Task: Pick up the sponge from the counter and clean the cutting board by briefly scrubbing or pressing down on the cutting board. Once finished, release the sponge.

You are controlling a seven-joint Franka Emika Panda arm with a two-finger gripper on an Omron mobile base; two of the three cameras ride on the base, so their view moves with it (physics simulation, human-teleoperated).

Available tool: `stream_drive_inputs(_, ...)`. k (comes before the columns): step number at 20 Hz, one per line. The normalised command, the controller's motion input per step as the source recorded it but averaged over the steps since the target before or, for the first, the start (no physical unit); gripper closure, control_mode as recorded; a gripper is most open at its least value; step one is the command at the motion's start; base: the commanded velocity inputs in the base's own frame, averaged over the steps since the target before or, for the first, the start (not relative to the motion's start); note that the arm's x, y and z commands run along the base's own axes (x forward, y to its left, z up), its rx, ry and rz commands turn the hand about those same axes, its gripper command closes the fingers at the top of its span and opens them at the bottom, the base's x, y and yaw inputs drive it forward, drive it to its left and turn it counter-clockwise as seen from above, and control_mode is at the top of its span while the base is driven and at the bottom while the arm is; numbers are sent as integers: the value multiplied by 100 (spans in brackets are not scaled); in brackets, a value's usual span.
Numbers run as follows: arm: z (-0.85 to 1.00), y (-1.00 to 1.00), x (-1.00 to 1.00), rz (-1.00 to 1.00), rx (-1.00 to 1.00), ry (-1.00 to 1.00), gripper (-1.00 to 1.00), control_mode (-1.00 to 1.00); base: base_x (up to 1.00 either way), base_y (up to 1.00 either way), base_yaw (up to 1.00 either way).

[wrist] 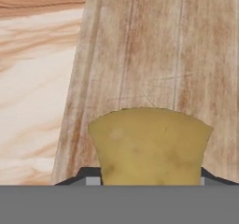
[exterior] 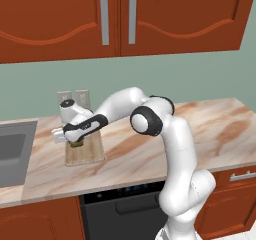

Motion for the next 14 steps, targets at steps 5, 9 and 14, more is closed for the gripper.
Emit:
stream_drive_inputs(5,-55,0,-93,0,0,0,100,-100,0,0,0)
stream_drive_inputs(9,-83,0,-95,0,0,0,100,-100,0,0,0)
stream_drive_inputs(14,-97,0,-63,0,0,0,100,-100,0,0,0)
